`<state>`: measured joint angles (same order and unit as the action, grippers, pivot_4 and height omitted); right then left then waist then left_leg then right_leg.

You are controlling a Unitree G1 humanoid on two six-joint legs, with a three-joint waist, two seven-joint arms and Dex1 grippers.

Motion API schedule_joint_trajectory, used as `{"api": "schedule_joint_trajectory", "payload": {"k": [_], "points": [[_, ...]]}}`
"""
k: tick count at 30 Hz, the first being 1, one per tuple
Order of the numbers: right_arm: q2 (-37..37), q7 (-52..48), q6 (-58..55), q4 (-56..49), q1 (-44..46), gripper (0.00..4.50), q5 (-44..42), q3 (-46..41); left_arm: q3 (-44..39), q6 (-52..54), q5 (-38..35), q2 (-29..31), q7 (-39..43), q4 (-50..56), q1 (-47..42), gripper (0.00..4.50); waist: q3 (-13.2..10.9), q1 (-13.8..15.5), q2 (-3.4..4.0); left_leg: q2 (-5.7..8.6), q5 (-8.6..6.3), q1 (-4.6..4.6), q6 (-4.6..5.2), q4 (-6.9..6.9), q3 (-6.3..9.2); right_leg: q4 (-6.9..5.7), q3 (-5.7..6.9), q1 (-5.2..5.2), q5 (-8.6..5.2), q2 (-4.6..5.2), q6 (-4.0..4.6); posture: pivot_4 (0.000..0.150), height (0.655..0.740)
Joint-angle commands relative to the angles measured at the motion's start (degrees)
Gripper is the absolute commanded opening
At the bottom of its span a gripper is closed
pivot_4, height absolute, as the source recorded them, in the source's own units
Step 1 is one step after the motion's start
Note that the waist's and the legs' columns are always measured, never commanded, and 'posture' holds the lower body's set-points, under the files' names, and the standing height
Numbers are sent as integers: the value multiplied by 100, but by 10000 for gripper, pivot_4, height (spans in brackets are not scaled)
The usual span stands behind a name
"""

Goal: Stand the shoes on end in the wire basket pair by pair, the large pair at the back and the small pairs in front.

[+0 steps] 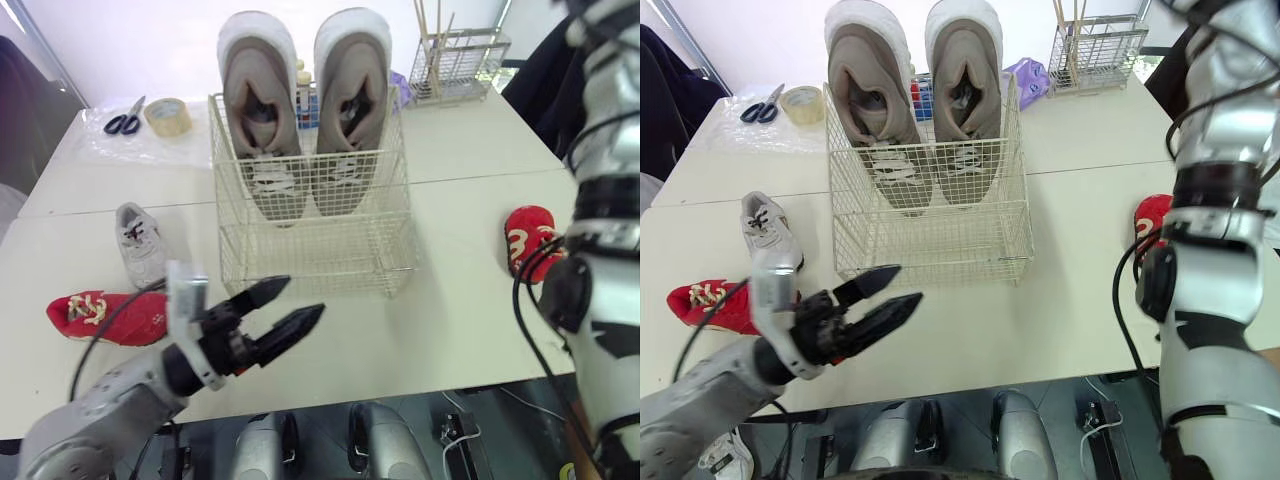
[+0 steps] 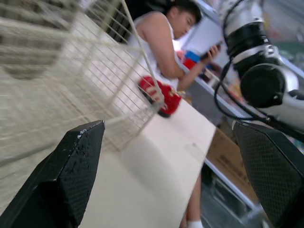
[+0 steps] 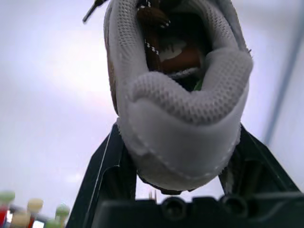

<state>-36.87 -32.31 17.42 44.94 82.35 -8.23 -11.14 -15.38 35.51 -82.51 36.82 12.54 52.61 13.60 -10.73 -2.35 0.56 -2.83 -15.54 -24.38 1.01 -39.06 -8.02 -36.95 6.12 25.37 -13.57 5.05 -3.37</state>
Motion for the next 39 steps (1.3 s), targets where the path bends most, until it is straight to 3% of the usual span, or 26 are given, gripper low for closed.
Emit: {"api": "schedule_joint_trajectory", "payload": {"k": [1, 5, 9, 12, 15, 18, 25, 33, 36, 39], "points": [[102, -1278, 714, 592, 1053, 18270, -403, 4, -1161, -385, -1015, 474, -210, 224, 269, 45000, -2, -6, -3, 2, -1, 0, 1, -1, 0, 2, 0, -2, 0, 2, 0, 1500, 7400], [660, -3500, 85, 207, 1407, 18270, -1451, 47, -2792, -417, -1789, 1029, -174, 55, 978, 45000, -3, -41, -5, -5, -6, 3, 9, -2, -1, 1, 4, -2, 1, 1, 2, 1500, 7400], [591, -5808, -1707, -1335, 615, 18270, -2298, 955, -4616, 6, -2688, 1540, 373, -751, 1417, 45000, 5, 32, -29, -8, -13, 0, 19, -3, 9, 0, 22, -5, 0, 8, 3, 1500, 7400], [206, -6019, -1547, -1924, 146, 18270, -2348, 2140, -5470, 491, -2600, 2130, 735, -1462, 1425, 45000, 2, 109, -26, 2, -21, -3, 30, -7, 16, 0, 36, -9, -11, 31, 21, 1500, 7400], [119, -6019, -1160, -1918, 124, 18270, -2383, 2639, -5780, 769, -2839, 2480, 920, -1829, 1254, 45000, -10, 120, -10, 16, -23, -4, 31, -8, 1, 0, 34, 5, -12, 42, 21, 1500, 7400], [91, -6019, -802, -1863, 254, 18270, -2450, 2934, -5333, 668, -3049, 2712, 1216, -1828, 622, 45000, -18, 128, -22, 13, -8, -8, -1, -3, -2, -2, 33, 10, -12, 37, 21, 1500, 7400], [76, -6019, -718, -2005, 168, 18270, -2491, 3115, -3123, -112, -3049, 2107, 695, -965, -209, 45000, -19, 104, -26, 11, -7, -6, -3, 7, -7, -2, 26, 10, -2, 43, 6, 1500, 7400], [-104, -6019, -965, -2491, -16, 18270, -2518, 3019, -1638, -182, -3049, 1648, 479, -1273, -1395, 45000, -19, 153, -30, 12, -5, -5, -3, -4, -3, -7, 30, 4, -1, 39, 7, 1500, 7400], [-193, -6019, -1087, -2639, -88, 18197, -2503, 2954, -1458, -53, -3049, 1543, 580, -1350, -1565, 36581, -19, 147, -31, 14, -6, -6, 1, -6, -3, -6, 29, 2, 0, 35, 6, 1500, 7400], [-242, -6019, -1172, -2698, -125, 18197, -2416, 2891, -1435, 93, -3049, 1577, 623, -1401, -1582, 21682, -20, 139, -31, 12, -6, -5, 1, -6, -3, -7, 29, 2, 0, 29, 6, 1500, 7400]]}}
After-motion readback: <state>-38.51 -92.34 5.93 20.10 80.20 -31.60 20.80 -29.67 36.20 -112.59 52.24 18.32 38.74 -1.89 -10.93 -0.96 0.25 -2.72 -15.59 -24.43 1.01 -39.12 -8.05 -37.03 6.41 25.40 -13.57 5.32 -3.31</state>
